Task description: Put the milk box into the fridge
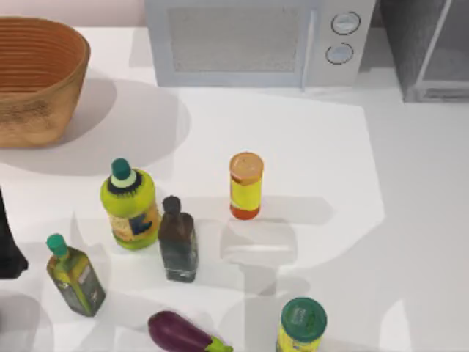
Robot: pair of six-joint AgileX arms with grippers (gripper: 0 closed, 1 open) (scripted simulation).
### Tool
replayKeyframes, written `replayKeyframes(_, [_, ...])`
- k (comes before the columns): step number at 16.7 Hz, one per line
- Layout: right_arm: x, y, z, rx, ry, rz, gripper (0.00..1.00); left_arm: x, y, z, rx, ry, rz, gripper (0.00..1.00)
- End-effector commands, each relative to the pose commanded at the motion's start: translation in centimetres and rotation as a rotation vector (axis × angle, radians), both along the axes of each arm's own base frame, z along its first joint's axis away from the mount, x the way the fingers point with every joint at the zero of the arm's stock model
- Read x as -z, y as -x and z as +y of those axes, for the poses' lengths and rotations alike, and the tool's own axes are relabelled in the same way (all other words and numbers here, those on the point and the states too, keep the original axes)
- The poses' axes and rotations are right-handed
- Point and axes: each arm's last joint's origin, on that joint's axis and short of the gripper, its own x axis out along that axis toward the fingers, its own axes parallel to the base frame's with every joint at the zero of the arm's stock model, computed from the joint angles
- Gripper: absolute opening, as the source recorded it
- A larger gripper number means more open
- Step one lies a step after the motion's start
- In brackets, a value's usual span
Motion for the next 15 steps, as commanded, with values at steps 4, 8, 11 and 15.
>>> replayKeyframes(4, [-0.6, -2.6, 0.2, -0.001, 0.0, 0.001, 0.0, 0.0, 0.0, 0.0, 0.0, 0.0, 0.0, 1.0])
replayKeyframes(8, [-0.7, -3.2, 0.3, -0.001, 0.0, 0.001, 0.0, 0.0, 0.0, 0.0, 0.0, 0.0, 0.0, 1.0])
replayKeyframes(11, [-0.7, -3.2, 0.3, -0.001, 0.0, 0.001, 0.08, 0.0, 0.0, 0.0, 0.0, 0.0, 0.0, 1.0])
replayKeyframes(15, [-0.7, -3.2, 0.3, -0.001, 0.0, 0.001, 0.38, 0.0, 0.0, 0.0, 0.0, 0.0, 0.0, 1.0])
